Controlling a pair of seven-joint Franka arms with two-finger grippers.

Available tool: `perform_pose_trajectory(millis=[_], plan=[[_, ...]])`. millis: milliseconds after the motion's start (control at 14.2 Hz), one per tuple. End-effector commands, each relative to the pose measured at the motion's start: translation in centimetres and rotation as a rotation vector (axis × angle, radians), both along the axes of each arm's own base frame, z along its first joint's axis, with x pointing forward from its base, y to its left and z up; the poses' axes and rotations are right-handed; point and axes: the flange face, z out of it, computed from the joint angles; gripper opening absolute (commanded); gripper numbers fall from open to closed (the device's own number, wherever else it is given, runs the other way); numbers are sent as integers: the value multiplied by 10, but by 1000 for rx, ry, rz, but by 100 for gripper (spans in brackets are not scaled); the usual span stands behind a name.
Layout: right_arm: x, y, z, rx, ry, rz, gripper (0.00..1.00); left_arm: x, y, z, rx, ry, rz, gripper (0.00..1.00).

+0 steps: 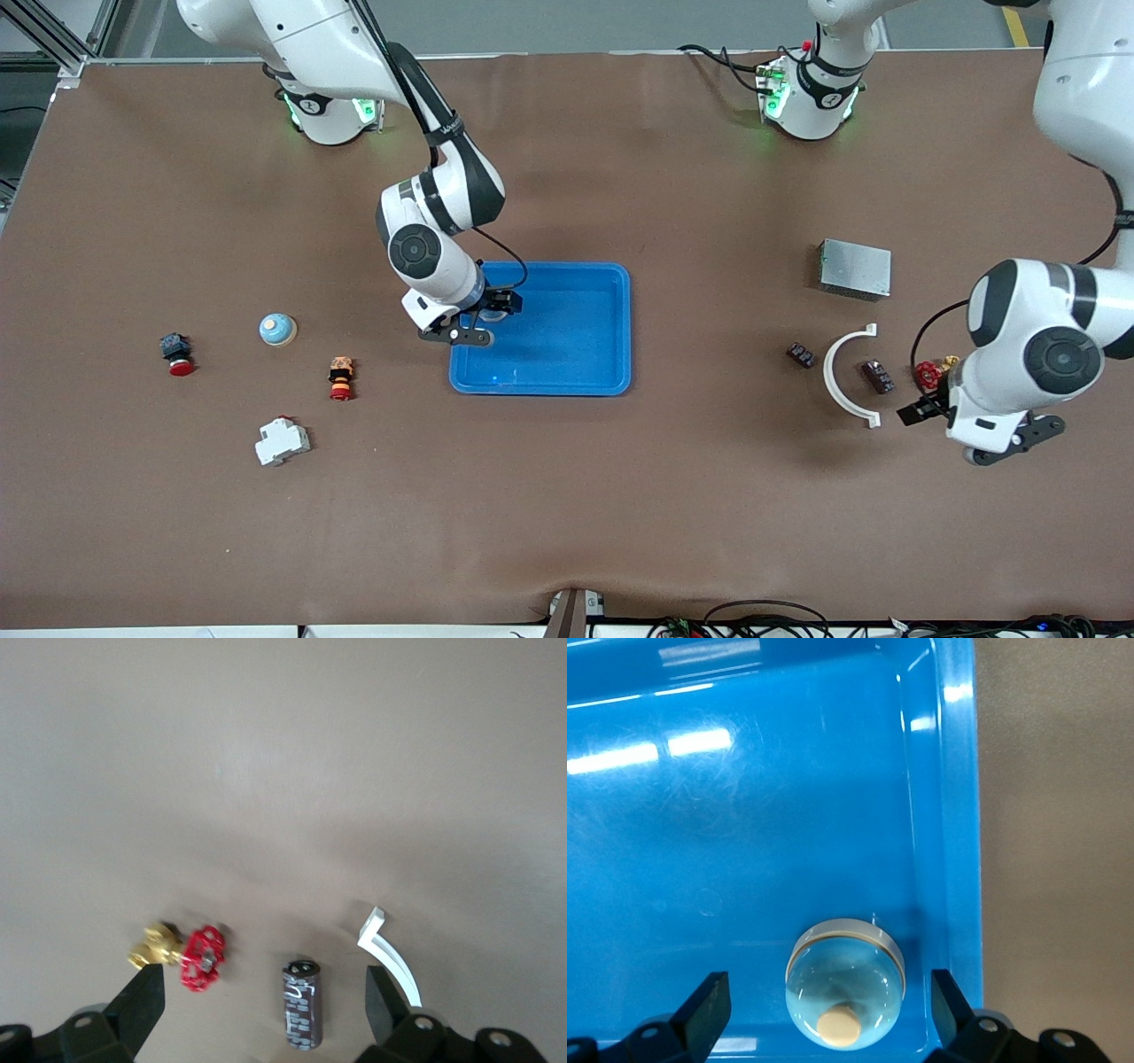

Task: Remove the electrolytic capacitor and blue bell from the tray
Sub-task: 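Place the capacitor by the arc while the right gripper grasps the second bell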

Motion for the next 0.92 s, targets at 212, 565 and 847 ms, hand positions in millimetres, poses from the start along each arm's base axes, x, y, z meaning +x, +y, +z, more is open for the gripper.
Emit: perform_pose_trajectory(millis=[212, 565, 847], plan=[[3, 10, -10, -24, -2, -8, 100, -2, -3, 100, -6, -97, -122, 100], [5, 13, -19, -29, -1, -15, 100, -10, 8, 164, -53, -142, -190, 100], [7, 16, -23, -33, -2, -24, 100, -33, 1, 216, -125, -130, -206, 100]])
